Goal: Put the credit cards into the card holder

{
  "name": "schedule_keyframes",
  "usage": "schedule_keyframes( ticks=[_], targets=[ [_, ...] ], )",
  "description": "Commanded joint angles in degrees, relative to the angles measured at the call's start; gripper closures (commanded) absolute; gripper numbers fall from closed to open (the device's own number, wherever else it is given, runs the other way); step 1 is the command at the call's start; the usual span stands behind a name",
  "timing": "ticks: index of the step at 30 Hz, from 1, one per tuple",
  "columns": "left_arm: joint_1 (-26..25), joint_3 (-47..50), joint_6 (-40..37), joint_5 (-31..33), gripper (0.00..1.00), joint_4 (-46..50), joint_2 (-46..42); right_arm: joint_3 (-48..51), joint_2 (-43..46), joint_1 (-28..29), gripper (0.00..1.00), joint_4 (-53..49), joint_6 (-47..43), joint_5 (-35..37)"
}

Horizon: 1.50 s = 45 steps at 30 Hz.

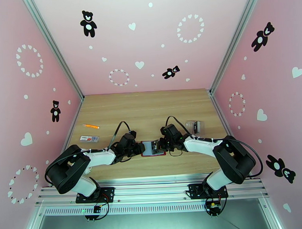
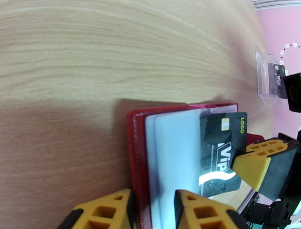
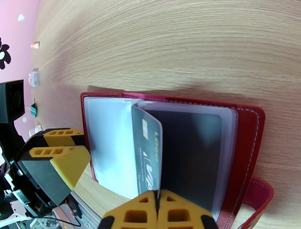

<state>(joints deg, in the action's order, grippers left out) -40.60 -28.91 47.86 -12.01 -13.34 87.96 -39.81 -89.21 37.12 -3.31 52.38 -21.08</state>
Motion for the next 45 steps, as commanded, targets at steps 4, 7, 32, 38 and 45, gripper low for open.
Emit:
schedule_keyframes(
  ticks=[4, 7, 32, 38, 45],
  targets=[
    [-0.21, 0.96, -0.44, -0.13, 0.66, 1.83, 0.35, 1.18, -2.93, 0.76, 1.00, -1.84, 1.06, 0.02],
    [-0.26, 0.95, -0.47, -0.01, 0.66, 1.94, 0.39, 1.22, -3.16, 0.84, 1.00, -1.27, 1.40, -0.45],
    [-0.45, 1.04, -0.90, 1.12, 0.66, 3.06, -0.24, -4.06, -3.56, 2.70, 0.70, -9.49, -2.17, 5.62],
    [-0.45, 1.00, -0.93, 1.12, 0.66, 3.15, -0.21, -6.97, -5.00, 4.18, 0.67, -12.80, -2.81, 8.12],
    [-0.53, 1.04, -1.05, 1.09, 0.66, 3.06, 0.06, -9.35, -6.96, 5.66, 0.65, -14.67, -2.98, 10.07]
  ],
)
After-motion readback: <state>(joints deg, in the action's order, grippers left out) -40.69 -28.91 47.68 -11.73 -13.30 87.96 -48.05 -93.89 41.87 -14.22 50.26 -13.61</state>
